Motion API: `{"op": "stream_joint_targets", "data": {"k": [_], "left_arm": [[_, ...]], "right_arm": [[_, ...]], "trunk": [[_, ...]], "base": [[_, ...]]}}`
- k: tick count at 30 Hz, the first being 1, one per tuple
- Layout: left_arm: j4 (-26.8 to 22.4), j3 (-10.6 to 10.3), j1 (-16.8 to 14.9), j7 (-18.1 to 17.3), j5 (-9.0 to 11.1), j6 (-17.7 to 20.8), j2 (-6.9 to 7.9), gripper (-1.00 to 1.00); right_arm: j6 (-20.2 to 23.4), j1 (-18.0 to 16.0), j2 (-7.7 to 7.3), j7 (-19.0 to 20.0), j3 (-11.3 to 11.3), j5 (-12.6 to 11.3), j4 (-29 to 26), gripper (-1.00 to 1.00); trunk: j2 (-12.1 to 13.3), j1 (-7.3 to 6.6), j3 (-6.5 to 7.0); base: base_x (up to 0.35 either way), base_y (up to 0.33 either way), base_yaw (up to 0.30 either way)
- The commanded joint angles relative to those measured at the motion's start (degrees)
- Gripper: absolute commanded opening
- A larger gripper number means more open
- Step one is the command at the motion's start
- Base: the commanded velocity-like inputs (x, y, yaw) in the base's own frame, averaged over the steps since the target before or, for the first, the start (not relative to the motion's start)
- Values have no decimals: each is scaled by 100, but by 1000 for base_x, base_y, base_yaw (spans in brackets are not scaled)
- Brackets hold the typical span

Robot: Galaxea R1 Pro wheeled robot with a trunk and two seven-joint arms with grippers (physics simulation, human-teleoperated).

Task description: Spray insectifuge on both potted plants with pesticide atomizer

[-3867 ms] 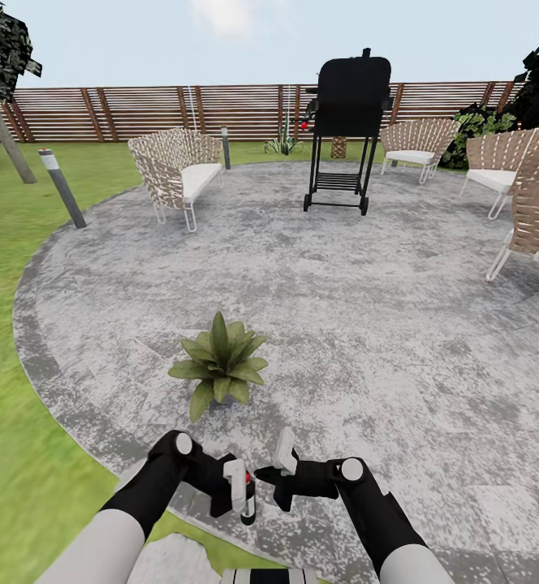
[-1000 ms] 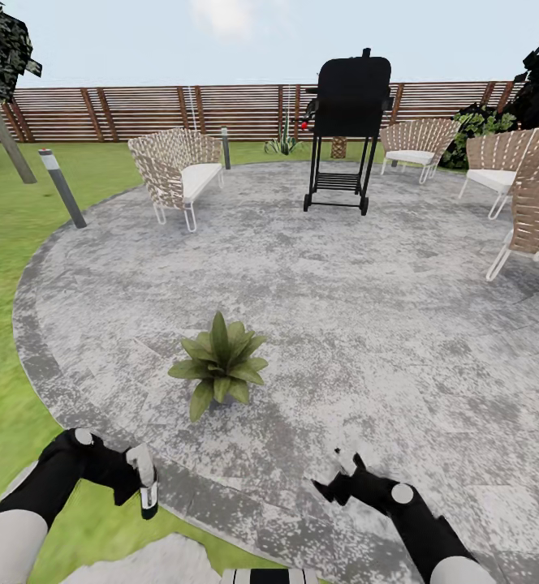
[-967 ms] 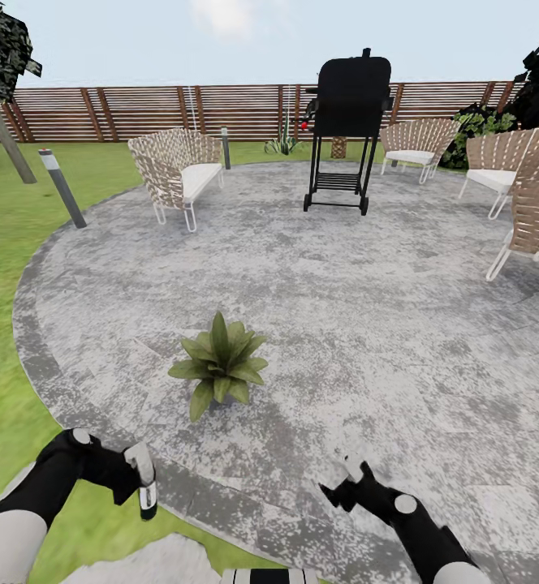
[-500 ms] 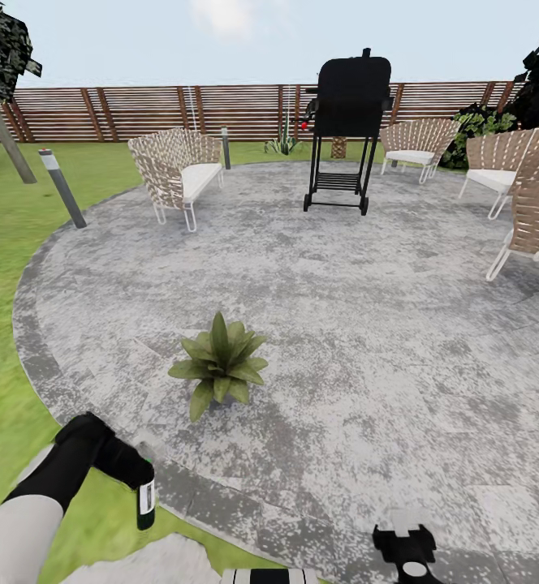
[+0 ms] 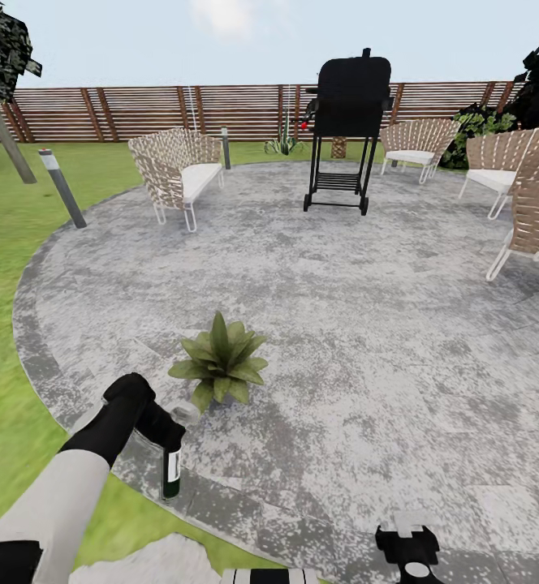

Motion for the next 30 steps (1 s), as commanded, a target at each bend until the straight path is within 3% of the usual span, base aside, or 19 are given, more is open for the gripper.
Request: {"op": "stream_joint_targets", "data": {"k": [1,4,7,10,19,25,30], "left_arm": [[18,-14,-51,-54,-51,91,-13,-100],[228,-43,-268,-61,-49,174,-60,-100],[775,-48,-593,-69,-49,193,-96,-100],[961,-49,-711,-71,-55,191,-105,-100],[948,-49,-696,-72,-83,190,-90,-100],[929,-49,-754,-72,-84,183,-86,-100],[519,-49,-760,-72,-75,186,-32,-100]], "right_arm": [[-25,-4,2,-18,-48,53,13,100],[-25,-2,3,-23,-53,46,18,100],[-25,-2,4,-24,-57,45,19,100],[-25,-2,4,-25,-57,45,19,100],[-25,-2,12,-25,-57,37,19,100],[-25,0,21,-25,-57,36,19,100],[-25,7,34,-25,-57,36,19,100]], "trunk": [[-2,-1,-5],[-2,-1,-5],[-2,-1,-5],[-2,-1,-5],[-2,-1,-5],[-2,-1,-5],[-2,-1,6]], "base": [[0,0,0],[0,0,0],[0,0,0],[0,0,0],[220,0,0],[29,0,-1],[1,0,-168]]}}
